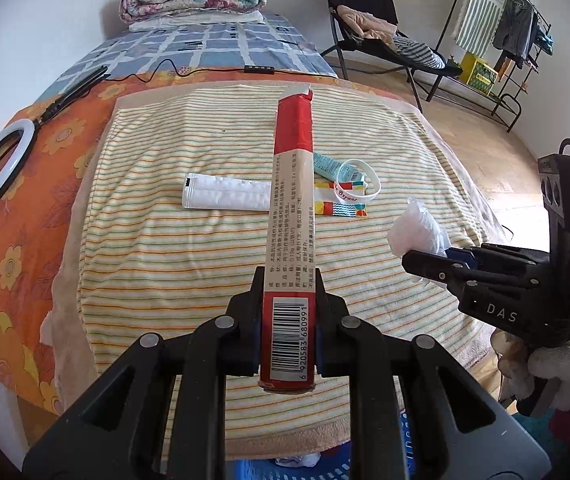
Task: Collect trash
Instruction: 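Carry the red tissue box with the left tool while the right tool carries the bag to the basket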
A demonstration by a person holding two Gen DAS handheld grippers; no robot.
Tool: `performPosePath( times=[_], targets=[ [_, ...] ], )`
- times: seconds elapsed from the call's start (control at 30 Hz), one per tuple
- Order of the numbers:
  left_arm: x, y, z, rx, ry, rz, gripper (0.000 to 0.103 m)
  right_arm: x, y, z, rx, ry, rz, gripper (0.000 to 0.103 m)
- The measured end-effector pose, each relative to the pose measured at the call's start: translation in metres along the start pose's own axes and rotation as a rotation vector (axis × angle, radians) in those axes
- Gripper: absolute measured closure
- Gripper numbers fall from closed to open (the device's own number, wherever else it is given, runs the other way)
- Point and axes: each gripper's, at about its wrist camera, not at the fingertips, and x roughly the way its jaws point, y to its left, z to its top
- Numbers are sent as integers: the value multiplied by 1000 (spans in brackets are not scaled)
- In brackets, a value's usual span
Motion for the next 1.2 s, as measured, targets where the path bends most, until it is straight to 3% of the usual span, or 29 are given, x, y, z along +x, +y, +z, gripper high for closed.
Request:
performPosePath(
  times=[0.53, 0.87, 1.2],
  targets=[
    [-76, -15, -99, -21, 24, -21, 86, -73, 37, -86, -50, 19, 18, 83],
    [-80, -21, -165, -63, 116, -53, 86, -86, 57, -142, -79, 58, 12, 83],
    [-69, -26, -203, -98, 210, -76, 86, -68, 77, -185, -114, 143, 12, 82]
  ],
)
